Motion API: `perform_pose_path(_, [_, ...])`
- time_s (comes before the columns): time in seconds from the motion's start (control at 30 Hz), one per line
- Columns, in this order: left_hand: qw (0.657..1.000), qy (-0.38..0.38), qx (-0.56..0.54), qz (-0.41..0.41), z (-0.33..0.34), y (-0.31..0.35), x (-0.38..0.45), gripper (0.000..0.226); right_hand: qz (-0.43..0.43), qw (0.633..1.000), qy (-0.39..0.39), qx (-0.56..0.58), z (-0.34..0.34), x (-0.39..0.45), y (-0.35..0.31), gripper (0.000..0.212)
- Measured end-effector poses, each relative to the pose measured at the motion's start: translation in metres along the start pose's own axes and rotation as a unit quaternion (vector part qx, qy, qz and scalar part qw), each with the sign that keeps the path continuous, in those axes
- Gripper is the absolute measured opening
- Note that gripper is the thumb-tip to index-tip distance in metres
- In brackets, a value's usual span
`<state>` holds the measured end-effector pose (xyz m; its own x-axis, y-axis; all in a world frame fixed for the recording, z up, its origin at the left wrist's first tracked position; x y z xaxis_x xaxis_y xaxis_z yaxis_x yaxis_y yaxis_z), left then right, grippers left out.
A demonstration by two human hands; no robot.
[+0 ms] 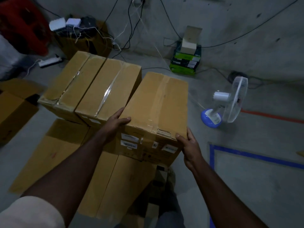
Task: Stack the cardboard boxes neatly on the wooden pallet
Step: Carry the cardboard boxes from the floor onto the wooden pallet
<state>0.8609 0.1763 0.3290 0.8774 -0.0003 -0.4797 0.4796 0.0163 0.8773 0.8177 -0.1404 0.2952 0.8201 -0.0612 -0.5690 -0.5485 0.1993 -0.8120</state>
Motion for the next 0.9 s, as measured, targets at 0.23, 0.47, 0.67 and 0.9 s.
perform_pose_path(0.23, [1.0,0.017,0.005,-0.024,0.005,-0.014,0.121,0.074,0.026,0.999,-0.023,-0.004,-0.005,0.132,-0.006,0.078])
perform_pose_path(0.47, [0.999,0.038,-0.007,-0.02,-0.017,-0.061,0.196,0.071,0.043,0.999,-0.027,-0.013,0.004,0.212,0.02,0.08])
perform_pose_path(0.67, [0.963,0.087,0.251,-0.039,-0.036,-0.098,0.222,0.078,0.058,0.996,-0.032,-0.054,0.018,0.23,0.052,0.086])
perform_pose_path(0.9, [0.895,0.048,0.428,-0.115,-0.06,-0.136,0.224,0.102,0.102,0.986,-0.066,-0.117,0.042,0.225,0.091,0.107])
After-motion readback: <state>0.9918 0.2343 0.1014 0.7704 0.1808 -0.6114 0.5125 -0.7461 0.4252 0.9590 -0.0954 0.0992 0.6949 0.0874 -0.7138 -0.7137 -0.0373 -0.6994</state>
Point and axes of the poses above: each hand's wrist, its own x-axis towards the middle knuckle, its own z-axis out of the palm, y = z × x, the point moved 7 cm from there along x, towards the middle knuckle, and after that the axes turned 5 degrees about z, right-handed, at the moved point
